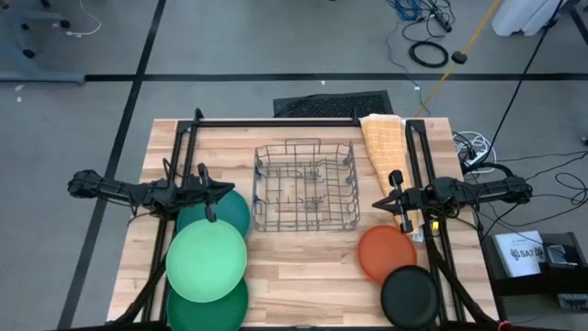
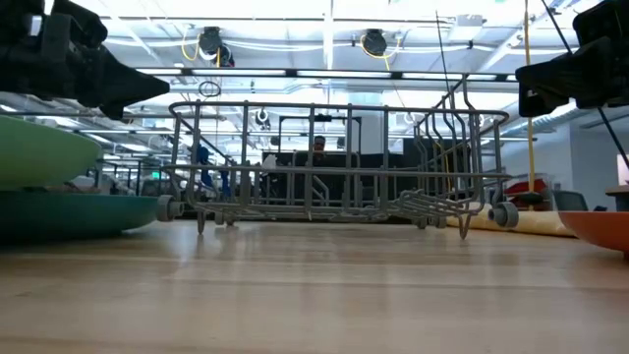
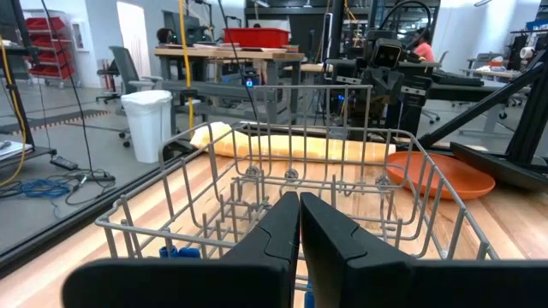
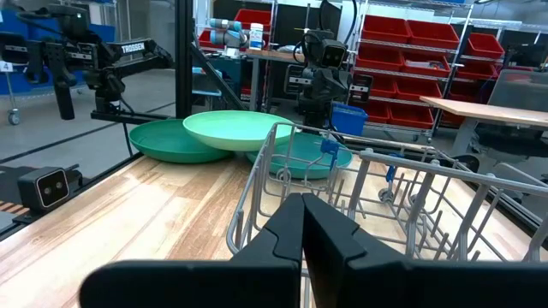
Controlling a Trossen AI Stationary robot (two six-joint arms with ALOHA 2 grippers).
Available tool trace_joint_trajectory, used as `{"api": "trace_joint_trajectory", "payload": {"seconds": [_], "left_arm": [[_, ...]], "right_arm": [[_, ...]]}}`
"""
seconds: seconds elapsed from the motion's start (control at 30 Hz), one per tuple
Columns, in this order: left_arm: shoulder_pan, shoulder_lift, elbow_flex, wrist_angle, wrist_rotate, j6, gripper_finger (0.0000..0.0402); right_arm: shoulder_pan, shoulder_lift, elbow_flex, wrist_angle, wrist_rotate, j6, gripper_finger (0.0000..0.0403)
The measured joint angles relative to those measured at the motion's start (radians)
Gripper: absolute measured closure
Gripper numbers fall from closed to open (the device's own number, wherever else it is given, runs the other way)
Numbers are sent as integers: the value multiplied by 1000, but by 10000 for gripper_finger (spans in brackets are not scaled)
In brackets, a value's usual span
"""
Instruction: Sort dishes
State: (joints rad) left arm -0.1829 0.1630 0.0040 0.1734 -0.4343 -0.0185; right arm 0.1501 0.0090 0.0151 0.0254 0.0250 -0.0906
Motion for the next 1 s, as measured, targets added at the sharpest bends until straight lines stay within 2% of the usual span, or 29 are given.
{"api": "trace_joint_trajectory", "payload": {"seconds": [0.33,0.37,0.43,0.5,0.7,0.9,1.0], "left_arm": [[0,0,0,0,0,0,375],[0,0,0,1,-8,9,375],[5,0,0,23,-89,26,375],[5,-1,0,61,-118,-16,375],[6,0,0,250,-121,-183,375],[6,0,2,330,-23,-207,375],[6,1,35,297,115,-209,375]], "right_arm": [[0,0,0,0,0,0,403],[0,0,0,0,0,0,403],[0,0,0,0,0,0,403],[0,0,0,0,0,0,403],[0,0,0,0,0,0,403],[0,0,0,0,0,0,403],[0,0,0,0,0,0,403]]}}
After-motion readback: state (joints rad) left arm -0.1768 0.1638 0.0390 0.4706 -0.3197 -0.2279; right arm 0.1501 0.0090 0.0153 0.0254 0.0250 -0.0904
